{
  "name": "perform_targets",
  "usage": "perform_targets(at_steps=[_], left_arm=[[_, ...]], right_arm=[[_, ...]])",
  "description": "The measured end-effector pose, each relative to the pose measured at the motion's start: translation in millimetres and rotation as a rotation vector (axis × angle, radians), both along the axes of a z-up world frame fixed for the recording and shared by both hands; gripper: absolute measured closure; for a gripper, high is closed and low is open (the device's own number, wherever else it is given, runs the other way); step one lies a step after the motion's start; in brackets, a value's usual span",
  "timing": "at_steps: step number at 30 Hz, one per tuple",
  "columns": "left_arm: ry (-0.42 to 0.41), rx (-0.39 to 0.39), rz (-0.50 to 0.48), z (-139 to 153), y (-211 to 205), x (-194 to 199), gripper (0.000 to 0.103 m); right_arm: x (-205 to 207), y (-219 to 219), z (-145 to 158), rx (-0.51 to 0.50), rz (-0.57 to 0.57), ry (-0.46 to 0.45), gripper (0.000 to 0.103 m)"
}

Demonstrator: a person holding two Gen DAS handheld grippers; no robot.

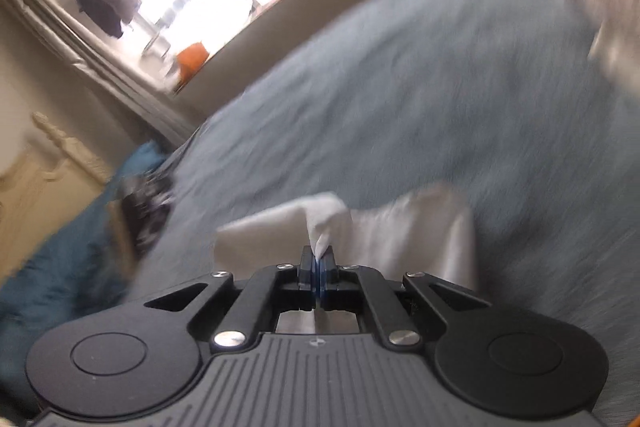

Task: Fold clothes
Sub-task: 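Regrip the shirt end with the right gripper and press it flat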

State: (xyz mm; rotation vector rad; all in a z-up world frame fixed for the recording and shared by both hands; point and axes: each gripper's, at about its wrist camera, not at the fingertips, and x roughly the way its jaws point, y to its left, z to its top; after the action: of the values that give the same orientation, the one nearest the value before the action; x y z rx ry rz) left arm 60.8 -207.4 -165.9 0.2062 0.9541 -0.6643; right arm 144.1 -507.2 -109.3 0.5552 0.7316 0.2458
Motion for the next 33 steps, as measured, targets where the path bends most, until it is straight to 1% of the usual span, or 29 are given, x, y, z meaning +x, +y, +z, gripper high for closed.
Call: perform_targets(at_steps=[3,5,7,10,11,13,14,15,17,24,25,27,28,30,31,32,33], left_arm=[[0.006,-0.006,-0.001,-0.1,0.0,1.3,0.043],[0.011,-0.011,0.000,0.6,0.3,1.4,0.042],[0.022,-0.022,0.004,1.5,1.5,2.9,0.042],[0.053,-0.051,0.019,1.8,5.7,8.1,0.041],[0.056,-0.053,0.019,1.5,6.3,9.0,0.041],[0.054,-0.051,0.017,1.1,6.0,8.7,0.041],[0.049,-0.046,0.014,1.1,4.9,7.0,0.041],[0.045,-0.041,0.010,1.1,3.9,5.3,0.041],[0.044,-0.036,0.008,0.8,3.0,3.8,0.041],[0.048,-0.044,0.008,-0.3,3.5,9.7,0.041],[0.046,-0.044,0.008,-0.4,3.6,9.3,0.041],[0.044,-0.046,0.009,-0.7,4.7,8.1,0.041],[0.042,-0.047,0.009,-0.9,5.2,7.5,0.041],[0.040,-0.050,0.010,-1.2,6.3,6.2,0.041],[0.038,-0.051,0.011,-1.3,6.8,5.6,0.041],[0.037,-0.052,0.011,-1.5,7.4,5.0,0.041],[0.036,-0.053,0.012,-1.7,7.9,4.4,0.041]], right_arm=[[-6.1,20.4,2.8,-0.192,-0.048,-0.031,0.102],[0.6,35.6,-7.0,-0.352,-0.050,-0.013,0.102],[6.0,36.9,-19.0,-0.432,-0.041,0.025,0.102],[16.6,40.6,-32.5,-0.482,-0.027,0.070,0.101],[20.0,41.4,-35.9,-0.497,-0.024,0.085,0.099],[24.6,38.1,-30.2,-0.498,-0.051,0.112,0.090],[21.7,36.5,-23.7,-0.499,-0.085,0.118,0.080],[17.8,32.8,-15.7,-0.500,-0.120,0.115,0.076],[8.5,27.8,3.1,-0.493,-0.176,0.096,0.076],[-7.1,94.4,56.3,-0.478,0.211,-0.054,0.076],[-3.8,110.1,54.6,-0.495,0.280,-0.062,0.077],[7.3,134.3,43.7,-0.544,0.361,-0.068,0.078],[17.6,141.7,33.7,-0.560,0.383,-0.053,0.079],[43.8,146.8,5.3,-0.593,0.373,-0.006,0.082],[55.8,143.8,-10.4,-0.584,0.359,0.033,0.084],[66.4,140.6,-24.8,-0.571,0.344,0.066,0.092],[69.7,136.3,-32.2,-0.541,0.334,0.065,0.093]])
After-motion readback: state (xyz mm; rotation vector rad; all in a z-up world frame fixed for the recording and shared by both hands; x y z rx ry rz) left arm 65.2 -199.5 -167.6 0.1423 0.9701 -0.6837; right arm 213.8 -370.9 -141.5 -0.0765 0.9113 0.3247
